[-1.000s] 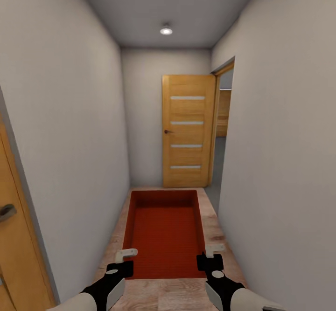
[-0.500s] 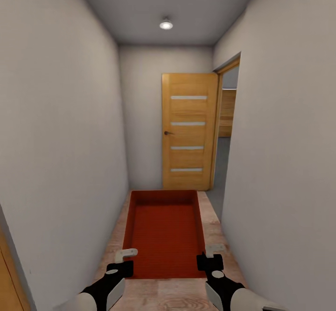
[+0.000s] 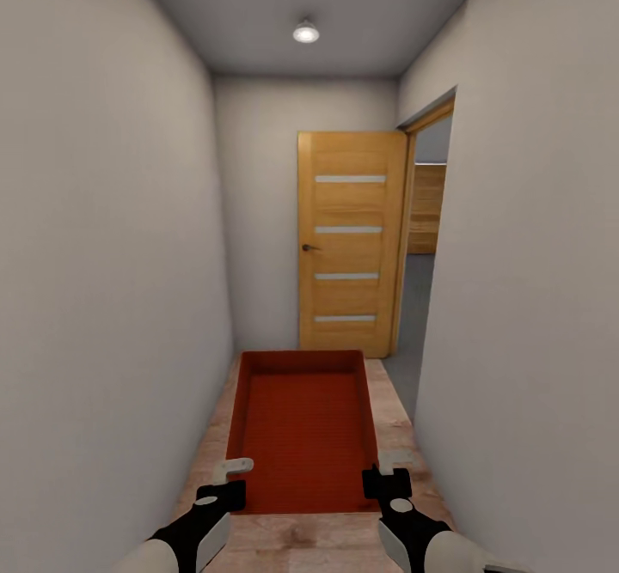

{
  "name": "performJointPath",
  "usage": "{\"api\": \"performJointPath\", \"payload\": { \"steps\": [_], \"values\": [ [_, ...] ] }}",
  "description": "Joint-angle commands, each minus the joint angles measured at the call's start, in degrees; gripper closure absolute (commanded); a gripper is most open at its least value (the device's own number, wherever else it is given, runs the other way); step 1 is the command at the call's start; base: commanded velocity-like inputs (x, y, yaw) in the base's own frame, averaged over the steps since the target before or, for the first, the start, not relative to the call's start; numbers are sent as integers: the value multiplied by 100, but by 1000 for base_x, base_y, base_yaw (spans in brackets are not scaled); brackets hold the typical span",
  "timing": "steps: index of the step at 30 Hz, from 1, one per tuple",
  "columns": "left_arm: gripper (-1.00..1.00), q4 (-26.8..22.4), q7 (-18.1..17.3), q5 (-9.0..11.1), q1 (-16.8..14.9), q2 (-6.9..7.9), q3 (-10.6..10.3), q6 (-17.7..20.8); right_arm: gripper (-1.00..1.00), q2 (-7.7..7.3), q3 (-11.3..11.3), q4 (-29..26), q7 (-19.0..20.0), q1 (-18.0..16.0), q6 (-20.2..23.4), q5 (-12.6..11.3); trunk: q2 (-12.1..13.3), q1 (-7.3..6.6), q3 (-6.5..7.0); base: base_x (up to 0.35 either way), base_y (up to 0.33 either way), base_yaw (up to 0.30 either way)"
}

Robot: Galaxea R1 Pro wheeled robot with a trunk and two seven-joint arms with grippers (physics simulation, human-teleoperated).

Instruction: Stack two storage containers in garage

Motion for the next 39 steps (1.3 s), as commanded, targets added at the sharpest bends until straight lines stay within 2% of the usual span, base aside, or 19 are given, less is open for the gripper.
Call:
{"api": "performJointPath", "payload": {
  "steps": [1, 39],
  "values": [
    [100, -9, 55, 46, -3, 18, -24, -3, 100, 2, -255, 1, -28, -9, -13, 87, -7, 4, -10, 324, 0, 0],
    [100, -9, 55, 46, -3, 19, -26, -3, 100, 2, -255, 3, -28, -9, -13, 87, -7, 4, -10, 324, 0, 0]
  ]
}}
